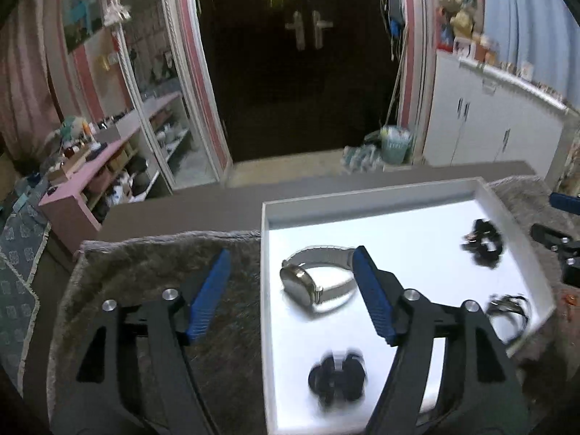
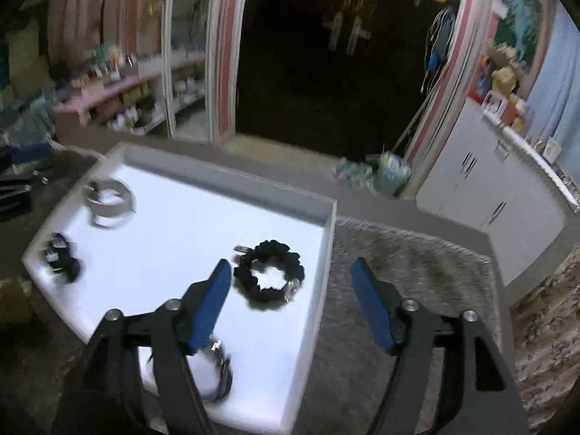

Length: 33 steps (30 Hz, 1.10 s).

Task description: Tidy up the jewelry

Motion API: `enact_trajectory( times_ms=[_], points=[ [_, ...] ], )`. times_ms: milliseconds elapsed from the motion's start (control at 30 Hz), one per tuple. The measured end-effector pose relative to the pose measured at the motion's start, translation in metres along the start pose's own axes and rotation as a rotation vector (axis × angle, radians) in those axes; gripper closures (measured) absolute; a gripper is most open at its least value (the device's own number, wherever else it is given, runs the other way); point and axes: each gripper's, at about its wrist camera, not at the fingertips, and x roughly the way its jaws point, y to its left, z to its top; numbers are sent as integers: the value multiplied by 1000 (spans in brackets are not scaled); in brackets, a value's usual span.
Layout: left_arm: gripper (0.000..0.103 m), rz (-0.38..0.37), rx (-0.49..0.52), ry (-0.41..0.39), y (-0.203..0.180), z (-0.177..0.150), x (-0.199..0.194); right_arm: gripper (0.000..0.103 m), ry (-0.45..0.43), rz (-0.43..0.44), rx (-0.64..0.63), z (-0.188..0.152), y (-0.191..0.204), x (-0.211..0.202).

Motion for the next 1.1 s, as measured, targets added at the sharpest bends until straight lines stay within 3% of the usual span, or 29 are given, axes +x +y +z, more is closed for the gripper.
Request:
enact_trajectory(
  times_ms=[133,300,400,633,767,1100],
  points=[
    [28,4,-46,-79,21,-30,-61,28,-83,-17,46,-32,-21,-60],
    [27,34,-104,-109,39,-78,-105,28,-87,-19,150,-83,-49,-89],
    [25,87,-109,-113,46,-118,-126,28,-96,-66,171,-116,-51,-103],
    [23,165,-84,-77,38,-181,-139,28,-87,-117,197,-181,-14,-117],
    [22,138,-132,-32,45,-203,-137,28,-72,-87,207,-195,-2,-117],
    [16,156,-91,-45,33,-216,-142,28,-117,-147,150,-211,24,-126]
  ],
)
